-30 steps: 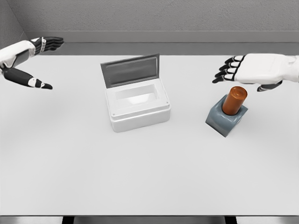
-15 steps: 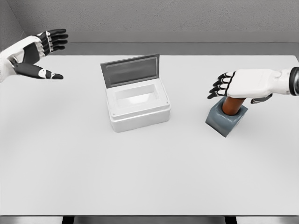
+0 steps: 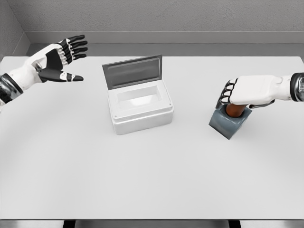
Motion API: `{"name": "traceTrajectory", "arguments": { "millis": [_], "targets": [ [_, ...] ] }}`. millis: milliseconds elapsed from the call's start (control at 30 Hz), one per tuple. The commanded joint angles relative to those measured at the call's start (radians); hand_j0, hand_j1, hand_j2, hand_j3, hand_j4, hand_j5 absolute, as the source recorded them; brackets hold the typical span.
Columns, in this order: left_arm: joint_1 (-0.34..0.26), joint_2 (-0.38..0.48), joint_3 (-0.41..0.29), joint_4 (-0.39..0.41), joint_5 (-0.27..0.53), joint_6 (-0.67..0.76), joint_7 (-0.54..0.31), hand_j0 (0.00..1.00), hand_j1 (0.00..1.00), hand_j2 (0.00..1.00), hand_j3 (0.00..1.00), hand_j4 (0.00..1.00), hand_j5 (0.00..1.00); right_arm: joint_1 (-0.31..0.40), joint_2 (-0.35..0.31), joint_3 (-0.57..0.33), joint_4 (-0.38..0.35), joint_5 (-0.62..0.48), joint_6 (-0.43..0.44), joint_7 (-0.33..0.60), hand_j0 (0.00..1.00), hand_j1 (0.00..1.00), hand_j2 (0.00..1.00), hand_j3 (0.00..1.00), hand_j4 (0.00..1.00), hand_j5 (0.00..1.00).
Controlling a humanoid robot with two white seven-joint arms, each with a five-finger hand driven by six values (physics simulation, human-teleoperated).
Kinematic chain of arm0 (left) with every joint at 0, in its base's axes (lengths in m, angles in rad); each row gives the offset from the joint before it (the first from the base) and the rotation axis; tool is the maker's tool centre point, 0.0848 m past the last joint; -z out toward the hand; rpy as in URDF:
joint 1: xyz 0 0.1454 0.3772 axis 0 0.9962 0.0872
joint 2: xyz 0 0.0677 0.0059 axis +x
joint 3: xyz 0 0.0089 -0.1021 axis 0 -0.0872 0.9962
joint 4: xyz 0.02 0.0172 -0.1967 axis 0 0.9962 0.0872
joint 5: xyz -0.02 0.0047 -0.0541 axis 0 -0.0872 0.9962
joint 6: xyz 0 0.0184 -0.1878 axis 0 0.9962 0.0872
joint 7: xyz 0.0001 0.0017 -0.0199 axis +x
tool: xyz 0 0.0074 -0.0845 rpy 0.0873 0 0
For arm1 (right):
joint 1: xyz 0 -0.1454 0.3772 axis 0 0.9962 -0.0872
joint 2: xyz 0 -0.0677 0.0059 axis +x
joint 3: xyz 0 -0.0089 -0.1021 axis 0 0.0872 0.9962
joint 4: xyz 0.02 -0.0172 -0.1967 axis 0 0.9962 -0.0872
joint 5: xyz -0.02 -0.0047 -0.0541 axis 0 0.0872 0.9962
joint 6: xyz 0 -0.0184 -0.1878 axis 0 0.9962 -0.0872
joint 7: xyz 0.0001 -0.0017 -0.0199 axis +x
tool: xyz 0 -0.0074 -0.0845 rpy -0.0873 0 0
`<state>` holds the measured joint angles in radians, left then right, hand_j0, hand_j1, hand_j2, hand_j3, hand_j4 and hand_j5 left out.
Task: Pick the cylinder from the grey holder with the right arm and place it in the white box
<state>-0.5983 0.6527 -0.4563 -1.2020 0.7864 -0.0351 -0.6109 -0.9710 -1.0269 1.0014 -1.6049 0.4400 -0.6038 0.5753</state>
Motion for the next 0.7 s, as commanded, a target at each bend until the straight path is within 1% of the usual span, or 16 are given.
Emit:
{"name": "traceTrajectory", "arguments": {
  "millis": [0, 33, 67, 100, 133, 167, 233, 367, 400, 667],
  "targets": [
    [0.002, -0.012, -0.001, 0.001, 0.007, 0.000, 0.000, 1.00, 1.00, 1.00, 1.00, 1.00, 1.00, 0.000, -0.001, 0.003, 0.003, 0.023, -0.007, 0.003, 0.76, 0.76, 0.76, 0.76, 0.76, 0.76],
    [0.003, -0.010, -0.001, 0.001, 0.007, 0.000, 0.000, 1.00, 1.00, 1.00, 1.00, 1.00, 1.00, 0.000, -0.001, 0.003, 0.003, 0.025, -0.007, 0.003, 0.75, 0.75, 0.75, 0.75, 0.75, 0.75],
    [0.005, -0.010, -0.001, 0.001, 0.007, -0.005, 0.000, 1.00, 1.00, 1.00, 1.00, 1.00, 1.00, 0.000, -0.001, 0.003, 0.003, 0.031, -0.007, 0.003, 0.72, 0.72, 0.72, 0.72, 0.72, 0.72],
    [0.005, -0.010, -0.001, 0.001, 0.005, -0.006, 0.000, 1.00, 1.00, 1.00, 1.00, 1.00, 1.00, 0.000, -0.001, 0.003, 0.003, 0.034, -0.007, 0.003, 0.71, 0.71, 0.71, 0.71, 0.71, 0.71],
    [0.006, -0.010, -0.001, 0.001, 0.004, -0.006, 0.000, 1.00, 1.00, 1.00, 1.00, 1.00, 1.00, 0.000, -0.001, 0.003, 0.003, 0.034, -0.007, 0.003, 0.68, 0.68, 0.68, 0.68, 0.68, 0.68],
    [0.006, -0.010, -0.001, 0.002, 0.002, -0.005, 0.000, 1.00, 1.00, 1.00, 1.00, 1.00, 1.00, 0.000, -0.001, 0.003, 0.003, 0.036, -0.007, 0.005, 0.68, 0.68, 0.68, 0.68, 0.68, 0.68],
    [0.008, -0.010, -0.002, 0.005, 0.004, 0.000, 0.000, 1.00, 1.00, 1.00, 1.00, 1.00, 1.00, 0.000, 0.001, 0.003, 0.002, 0.034, -0.007, 0.036, 0.60, 0.60, 0.60, 0.60, 0.60, 0.60],
    [0.006, -0.010, -0.002, 0.005, 0.004, 0.000, 0.000, 1.00, 1.00, 1.00, 1.00, 1.00, 1.00, -0.002, 0.002, 0.000, 0.002, 0.034, -0.007, 0.036, 0.59, 0.59, 0.59, 0.59, 0.59, 0.59],
    [0.006, -0.010, -0.002, 0.005, 0.004, 0.001, 0.000, 1.00, 1.00, 1.00, 1.00, 1.00, 1.00, -0.002, 0.004, 0.000, 0.002, 0.034, -0.007, 0.036, 0.57, 0.57, 0.57, 0.57, 0.57, 0.57],
    [0.006, -0.018, -0.005, 0.005, 0.004, 0.000, 0.000, 1.00, 1.00, 1.00, 1.00, 1.00, 1.00, -0.011, 0.002, -0.009, -0.001, 0.028, -0.007, 0.036, 0.56, 0.56, 0.56, 0.56, 0.56, 0.56]
  ]
}}
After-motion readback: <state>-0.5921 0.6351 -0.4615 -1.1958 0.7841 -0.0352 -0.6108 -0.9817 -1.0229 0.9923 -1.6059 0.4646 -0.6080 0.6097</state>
